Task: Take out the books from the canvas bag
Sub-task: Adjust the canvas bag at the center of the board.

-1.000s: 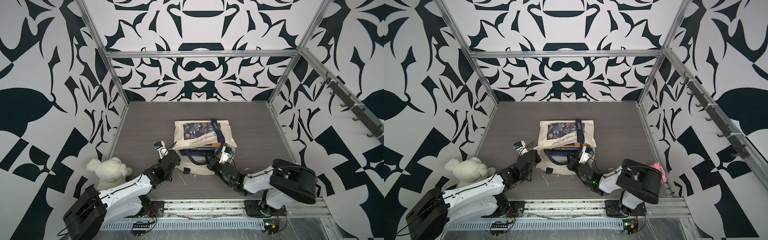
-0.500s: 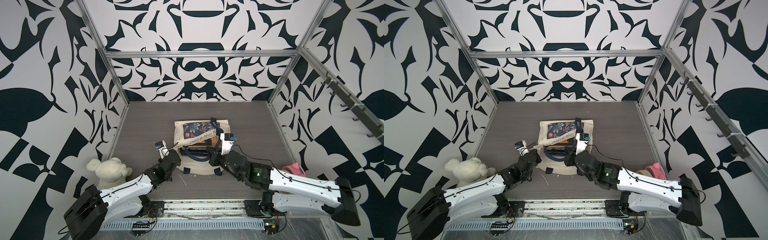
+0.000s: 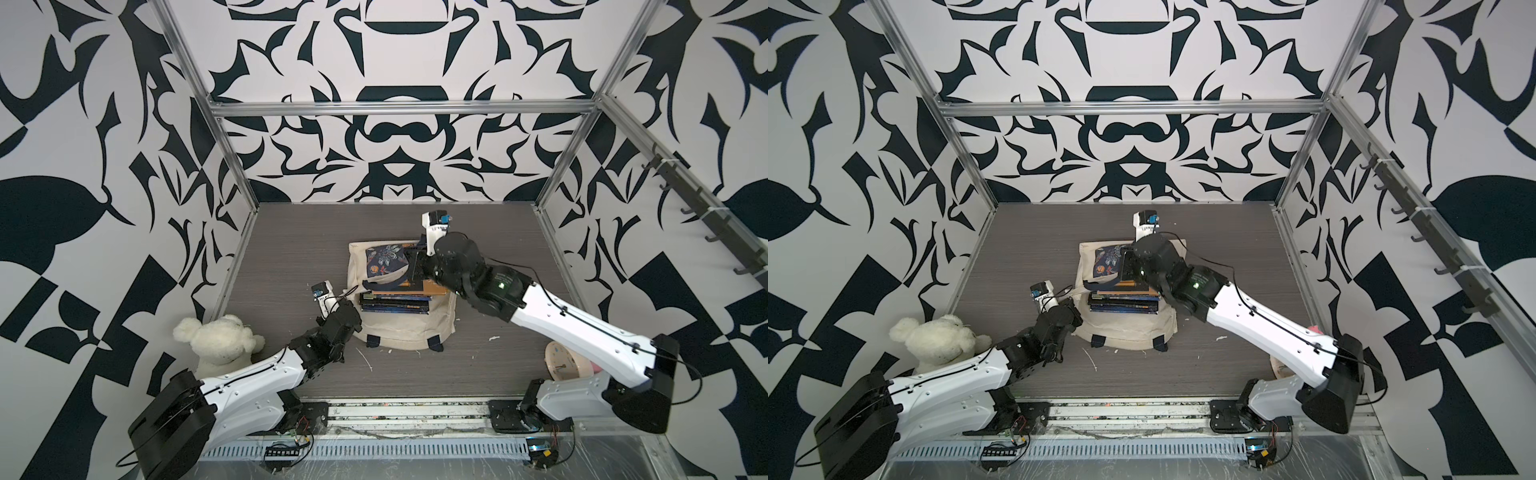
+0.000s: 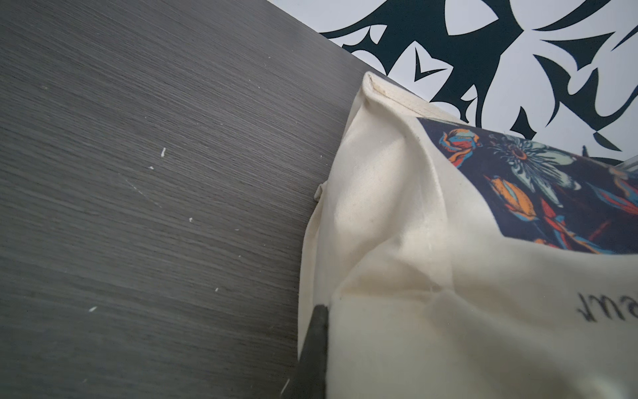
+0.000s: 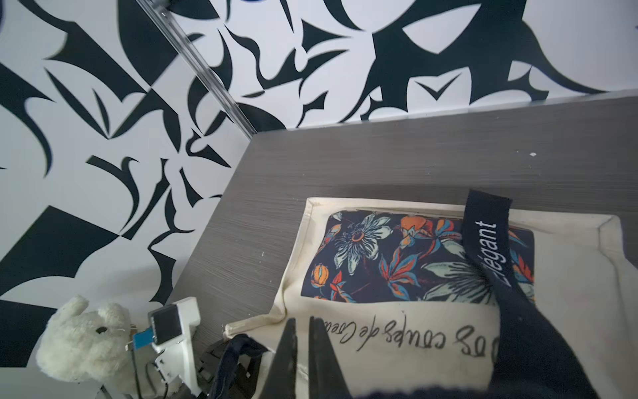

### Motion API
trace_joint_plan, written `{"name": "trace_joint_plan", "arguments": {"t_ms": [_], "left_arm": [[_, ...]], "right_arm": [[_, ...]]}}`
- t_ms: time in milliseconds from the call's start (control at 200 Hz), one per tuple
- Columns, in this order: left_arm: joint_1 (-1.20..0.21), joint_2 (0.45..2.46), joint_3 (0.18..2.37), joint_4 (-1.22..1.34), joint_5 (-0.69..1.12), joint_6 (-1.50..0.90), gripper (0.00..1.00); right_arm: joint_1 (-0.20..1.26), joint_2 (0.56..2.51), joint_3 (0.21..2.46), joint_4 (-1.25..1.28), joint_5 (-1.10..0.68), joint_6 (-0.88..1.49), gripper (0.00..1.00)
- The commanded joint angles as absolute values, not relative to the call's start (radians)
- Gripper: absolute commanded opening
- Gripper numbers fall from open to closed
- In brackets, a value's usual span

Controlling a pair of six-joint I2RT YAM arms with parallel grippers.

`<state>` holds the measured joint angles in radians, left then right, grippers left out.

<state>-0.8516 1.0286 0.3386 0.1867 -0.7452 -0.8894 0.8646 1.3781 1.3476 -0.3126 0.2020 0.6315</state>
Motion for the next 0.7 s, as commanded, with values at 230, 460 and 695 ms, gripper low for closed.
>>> {"name": "trace_joint_plan", "arguments": {"t_ms": [230, 460, 695], "left_arm": [[-0.864, 1.012, 0.358, 0.147, -0.760, -0.854, 0.00], [-0.874, 1.026, 0.364, 0.158, -0.754, -0.840, 0.00], [-0.885, 1.014, 0.373, 0.152, -0.752, -0.828, 0.00]], "right_arm": [[0.612, 1.616, 1.568, -0.316, -0.115, 0.684, 0.00], [0.565, 1.744, 1.690, -0.417, -0.132, 0.673, 0.28], [0.531, 1.746, 1.655, -0.433, -0.162, 0.682, 0.54]]}}
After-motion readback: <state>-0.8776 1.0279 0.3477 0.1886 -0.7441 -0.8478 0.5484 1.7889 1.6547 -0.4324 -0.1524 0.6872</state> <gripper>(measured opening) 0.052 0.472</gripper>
